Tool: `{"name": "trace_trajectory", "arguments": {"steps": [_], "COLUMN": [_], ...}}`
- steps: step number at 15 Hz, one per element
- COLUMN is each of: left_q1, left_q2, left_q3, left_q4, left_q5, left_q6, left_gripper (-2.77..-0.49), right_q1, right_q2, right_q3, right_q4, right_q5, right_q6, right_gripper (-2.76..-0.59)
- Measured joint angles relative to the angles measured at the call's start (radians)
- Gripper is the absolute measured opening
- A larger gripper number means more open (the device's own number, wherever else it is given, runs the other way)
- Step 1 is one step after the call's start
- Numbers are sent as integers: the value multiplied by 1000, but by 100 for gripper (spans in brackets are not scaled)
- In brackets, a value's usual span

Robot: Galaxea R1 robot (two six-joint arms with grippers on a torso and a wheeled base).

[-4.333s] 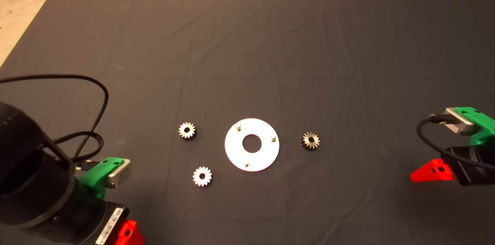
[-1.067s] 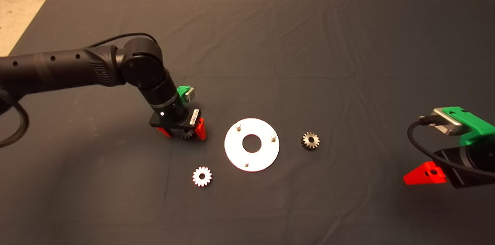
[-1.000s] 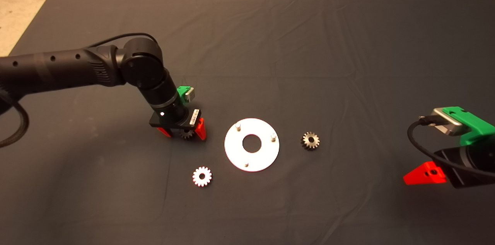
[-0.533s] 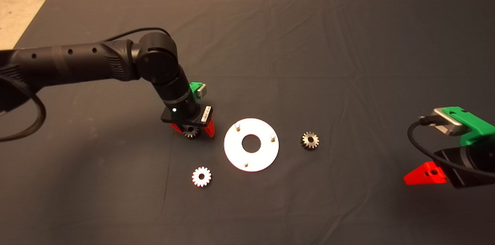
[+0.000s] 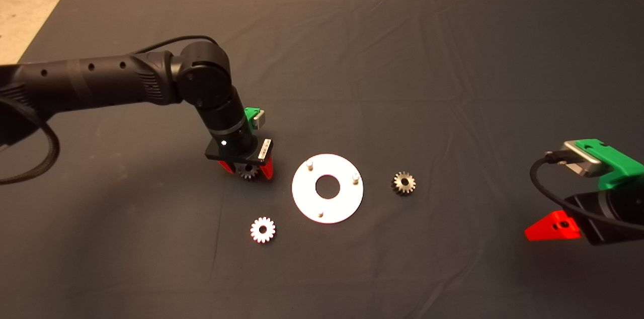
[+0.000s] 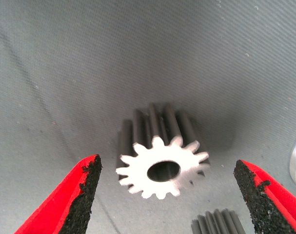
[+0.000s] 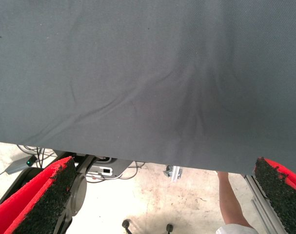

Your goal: Install three planetary gears onto the carrier pins

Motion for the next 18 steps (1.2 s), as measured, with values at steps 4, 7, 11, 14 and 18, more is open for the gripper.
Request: {"name": "trace_trajectory", "arguments": {"steps": [4,7,11,14,18], "left_q1": [0,0,0,0,0], "left_q2": [17,19,19,19,18], "left_q3": [-1,-6,-7,-7,-7], "left_q4": [0,0,0,0,0], "left_q5": [0,2,7,11,17], "left_q6": [0,0,0,0,0], "left_gripper": [-138,-150,-169,-175,-185], "right_q1": [0,0,0,0,0], "right_q2": [0,0,0,0,0], "right_q3": [0,0,0,0,0], "right_q4": [0,0,1,1,1], "right_q5": [0,0,0,0,0], "right_q6": [0,0,0,0,0], "right_gripper": [-62,-62,-62,-62,-62]}}
